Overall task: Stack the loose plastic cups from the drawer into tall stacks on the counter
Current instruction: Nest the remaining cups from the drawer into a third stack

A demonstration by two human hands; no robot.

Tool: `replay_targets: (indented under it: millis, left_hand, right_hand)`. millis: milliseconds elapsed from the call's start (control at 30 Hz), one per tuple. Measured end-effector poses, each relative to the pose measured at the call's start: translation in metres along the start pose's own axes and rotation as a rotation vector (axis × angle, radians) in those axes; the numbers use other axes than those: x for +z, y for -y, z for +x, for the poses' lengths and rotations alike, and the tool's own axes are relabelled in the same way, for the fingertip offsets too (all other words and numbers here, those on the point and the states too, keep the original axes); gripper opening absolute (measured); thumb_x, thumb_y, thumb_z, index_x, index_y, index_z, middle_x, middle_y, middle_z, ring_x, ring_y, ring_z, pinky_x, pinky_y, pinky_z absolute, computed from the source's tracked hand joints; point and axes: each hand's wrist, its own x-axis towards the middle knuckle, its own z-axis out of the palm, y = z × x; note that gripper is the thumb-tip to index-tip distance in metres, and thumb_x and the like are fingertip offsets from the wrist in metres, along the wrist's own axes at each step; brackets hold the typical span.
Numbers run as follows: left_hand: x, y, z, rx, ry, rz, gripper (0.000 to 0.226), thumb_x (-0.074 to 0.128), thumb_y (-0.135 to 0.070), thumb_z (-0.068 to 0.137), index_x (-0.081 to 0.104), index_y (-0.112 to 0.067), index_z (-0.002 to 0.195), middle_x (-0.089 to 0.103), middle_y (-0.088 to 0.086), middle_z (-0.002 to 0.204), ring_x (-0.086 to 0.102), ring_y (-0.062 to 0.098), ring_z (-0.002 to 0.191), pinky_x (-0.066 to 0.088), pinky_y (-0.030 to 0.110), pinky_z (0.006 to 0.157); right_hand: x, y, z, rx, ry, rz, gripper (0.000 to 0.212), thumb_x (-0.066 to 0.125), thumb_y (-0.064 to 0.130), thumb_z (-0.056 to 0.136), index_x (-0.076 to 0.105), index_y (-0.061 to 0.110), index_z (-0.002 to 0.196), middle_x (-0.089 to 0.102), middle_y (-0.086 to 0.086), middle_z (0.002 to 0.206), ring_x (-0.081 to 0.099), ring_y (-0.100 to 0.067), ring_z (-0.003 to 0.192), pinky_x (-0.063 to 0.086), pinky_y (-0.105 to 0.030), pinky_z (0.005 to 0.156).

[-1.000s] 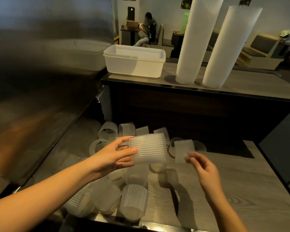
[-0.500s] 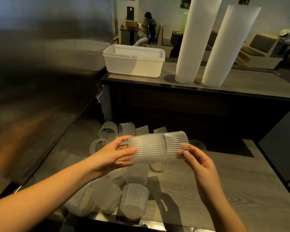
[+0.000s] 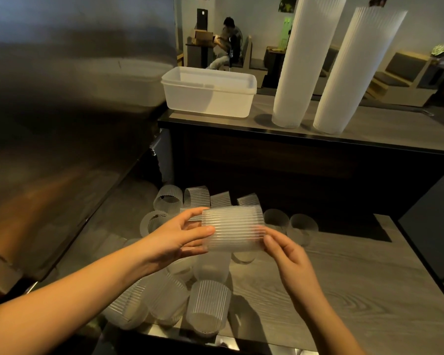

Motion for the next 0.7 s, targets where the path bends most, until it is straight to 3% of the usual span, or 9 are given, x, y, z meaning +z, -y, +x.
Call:
replay_targets:
  millis: [133, 233, 333, 400, 467, 567, 700]
  left_hand:
    - [-0.001, 0.000, 0.002, 0.016, -0.013, -0.049, 0.059, 0.068, -0.017, 0.065, 0.051, -0.021, 0.121, 0.064, 0.006, 0.101, 0.062, 0.010, 0.065, 0.055, 0.032, 0.080]
    - [-0.002, 0.002, 0.003, 0.029, -0.028, -0.046, 0.059, 0.069, -0.019, 0.065, 0.051, -0.022, 0.121, 0.065, 0.006, 0.106, 0.066, 0.014, 0.075, 0.055, 0.034, 0.083]
    - [-0.003, 0.002, 0.004, 0.051, -0.049, -0.037, 0.051, 0.069, -0.019, 0.066, 0.054, -0.025, 0.114, 0.064, 0.005, 0.111, 0.067, 0.018, 0.091, 0.056, 0.032, 0.082]
    - [-0.003, 0.002, 0.004, 0.053, -0.055, -0.042, 0.054, 0.069, -0.020, 0.064, 0.054, -0.025, 0.116, 0.064, 0.005, 0.113, 0.066, 0.020, 0.096, 0.056, 0.032, 0.081]
    - [-0.004, 0.002, 0.004, 0.055, -0.060, -0.050, 0.057, 0.070, -0.021, 0.064, 0.053, -0.025, 0.118, 0.065, 0.004, 0.113, 0.067, 0.020, 0.096, 0.057, 0.031, 0.080]
    - [-0.005, 0.002, 0.005, 0.057, -0.046, -0.043, 0.058, 0.071, -0.022, 0.063, 0.053, -0.026, 0.118, 0.065, 0.002, 0.113, 0.069, 0.019, 0.095, 0.057, 0.032, 0.081]
    - [-0.006, 0.001, 0.006, 0.074, -0.018, -0.056, 0.053, 0.070, -0.021, 0.063, 0.054, -0.027, 0.114, 0.066, 0.002, 0.112, 0.068, 0.019, 0.095, 0.057, 0.031, 0.081]
  right_hand:
    - [-0.012, -0.024, 0.018, -0.061, -0.111, -0.049, 0.025, 0.043, 0.015, 0.093, 0.061, 0.029, 0.102, 0.066, 0.009, 0.101, 0.061, 0.000, 0.095, 0.050, -0.018, 0.081]
    - [-0.017, -0.060, 0.035, -0.046, -0.021, -0.420, 0.023, 0.049, 0.016, 0.092, 0.053, 0.032, 0.108, 0.057, 0.011, 0.113, 0.055, -0.005, 0.107, 0.046, -0.024, 0.093]
    - [-0.017, -0.093, 0.047, -0.102, 0.149, -0.821, 0.034, 0.051, 0.021, 0.092, 0.049, 0.023, 0.125, 0.051, 0.004, 0.127, 0.045, -0.010, 0.120, 0.033, -0.017, 0.096]
    - [-0.019, -0.107, 0.052, -0.175, 0.195, -0.968, 0.038, 0.054, 0.021, 0.090, 0.050, 0.021, 0.127, 0.051, 0.003, 0.129, 0.044, -0.011, 0.122, 0.031, -0.019, 0.098]
    - [-0.020, -0.115, 0.056, -0.252, 0.221, -1.099, 0.037, 0.065, 0.017, 0.080, 0.060, 0.020, 0.117, 0.061, 0.001, 0.118, 0.054, -0.016, 0.113, 0.041, -0.028, 0.095]
    - [-0.024, -0.124, 0.056, -0.355, 0.189, -1.231, 0.034, 0.084, 0.016, 0.055, 0.071, 0.026, 0.084, 0.070, 0.007, 0.083, 0.067, -0.014, 0.084, 0.053, -0.033, 0.079]
    - [-0.027, -0.127, 0.050, -0.352, 0.157, -1.246, 0.028, 0.086, 0.018, 0.054, 0.069, 0.029, 0.074, 0.068, 0.010, 0.075, 0.065, -0.011, 0.077, 0.051, -0.037, 0.083]
